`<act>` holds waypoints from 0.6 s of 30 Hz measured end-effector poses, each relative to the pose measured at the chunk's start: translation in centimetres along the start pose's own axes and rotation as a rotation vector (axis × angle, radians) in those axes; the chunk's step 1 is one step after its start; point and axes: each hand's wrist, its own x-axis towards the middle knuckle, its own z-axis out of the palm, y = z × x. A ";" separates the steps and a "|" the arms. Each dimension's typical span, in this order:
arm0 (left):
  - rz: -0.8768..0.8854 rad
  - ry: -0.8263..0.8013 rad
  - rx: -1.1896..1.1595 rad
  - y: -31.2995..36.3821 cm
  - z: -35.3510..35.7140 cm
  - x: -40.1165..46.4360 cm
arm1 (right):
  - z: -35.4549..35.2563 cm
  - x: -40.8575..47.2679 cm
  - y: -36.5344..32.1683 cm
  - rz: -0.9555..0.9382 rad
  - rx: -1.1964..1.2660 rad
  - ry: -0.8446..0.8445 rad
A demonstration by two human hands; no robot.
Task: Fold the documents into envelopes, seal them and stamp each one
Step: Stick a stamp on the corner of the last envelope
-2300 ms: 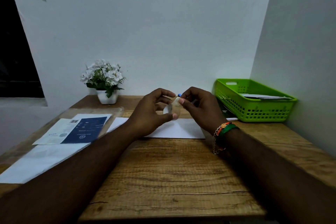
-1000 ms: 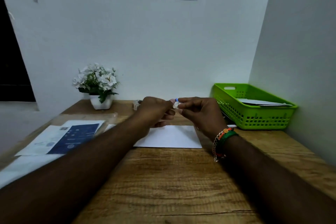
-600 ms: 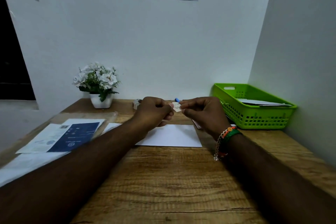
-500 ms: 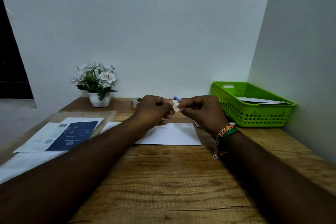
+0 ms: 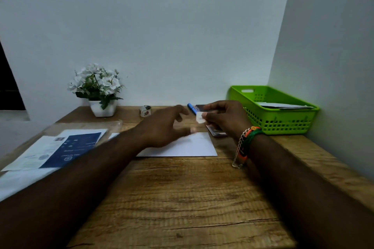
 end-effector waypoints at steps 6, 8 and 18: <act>0.052 -0.367 0.213 -0.5 -0.8 -0.3 | -1.3 0.1 -0.4 0.195 -0.117 -0.009; 0.060 -0.411 0.251 -0.4 -1.3 -0.3 | -1.5 -0.2 -0.8 0.238 -0.124 -0.066; 0.075 -0.401 0.242 0.5 -0.7 -0.2 | -1.0 -0.5 -0.6 0.279 -0.414 -0.241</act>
